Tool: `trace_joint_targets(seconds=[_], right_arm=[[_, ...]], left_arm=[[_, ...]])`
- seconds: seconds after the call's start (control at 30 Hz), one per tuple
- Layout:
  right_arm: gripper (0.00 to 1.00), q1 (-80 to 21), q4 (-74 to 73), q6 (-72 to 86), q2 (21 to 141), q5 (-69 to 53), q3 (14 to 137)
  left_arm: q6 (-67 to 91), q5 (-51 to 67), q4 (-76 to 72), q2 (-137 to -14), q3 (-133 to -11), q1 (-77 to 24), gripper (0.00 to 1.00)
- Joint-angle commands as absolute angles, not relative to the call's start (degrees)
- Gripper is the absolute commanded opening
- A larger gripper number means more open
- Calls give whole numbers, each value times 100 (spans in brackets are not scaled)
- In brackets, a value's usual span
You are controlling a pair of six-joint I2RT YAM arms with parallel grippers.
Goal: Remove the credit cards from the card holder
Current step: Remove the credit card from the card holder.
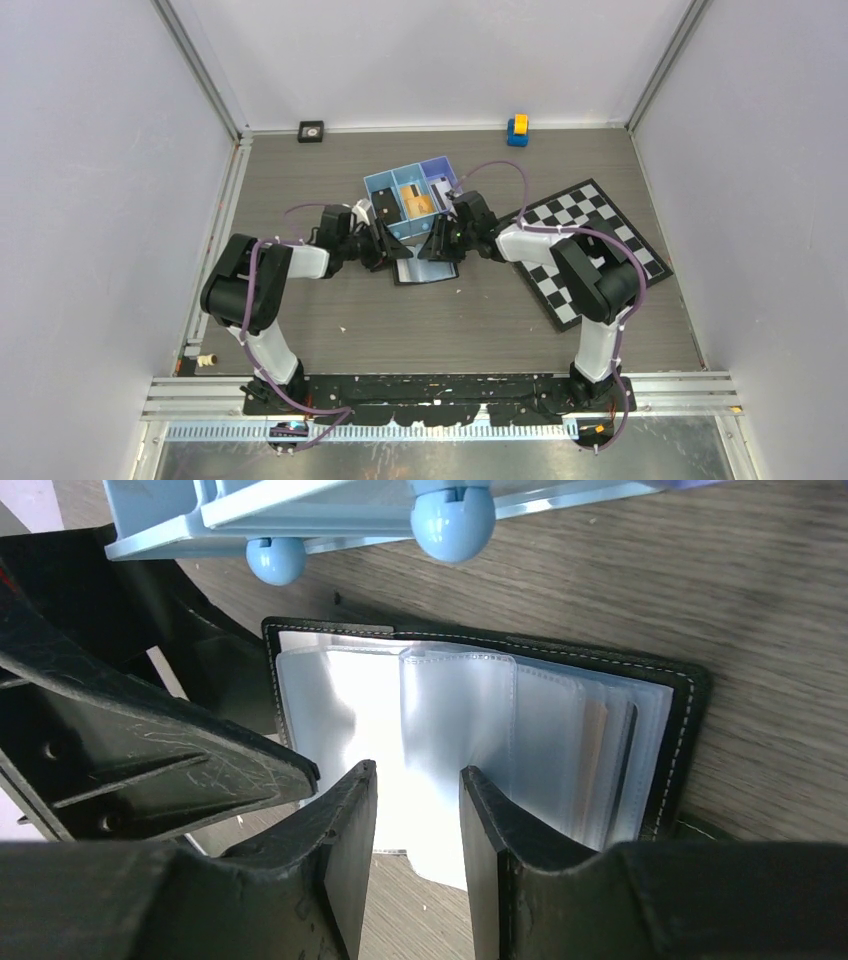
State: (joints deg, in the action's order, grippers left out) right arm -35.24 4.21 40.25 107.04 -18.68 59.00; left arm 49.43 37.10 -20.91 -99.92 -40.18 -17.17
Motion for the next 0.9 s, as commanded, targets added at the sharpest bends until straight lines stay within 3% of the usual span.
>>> trace_joint_targets(seconds=[0.0,0.3,0.57,0.87], right_arm=[[41,-3581,209,3963,10937,-2123,5966],[35,-3585,1229,4491,10843,-2641,5605],[26,-3528,1662,4582,10259,-2269,5138],[26,-3414,365,4138,9609,-620,5154]], left_arm=[[4713,3611,-1832,-9910,-4206,-1802,57],[4165,3057,-937,-9880,-4544,-2001,60],[4096,3001,-728,-10078,-4700,-2013,36],[4032,2910,-585,-10000,-4729,-2013,33]])
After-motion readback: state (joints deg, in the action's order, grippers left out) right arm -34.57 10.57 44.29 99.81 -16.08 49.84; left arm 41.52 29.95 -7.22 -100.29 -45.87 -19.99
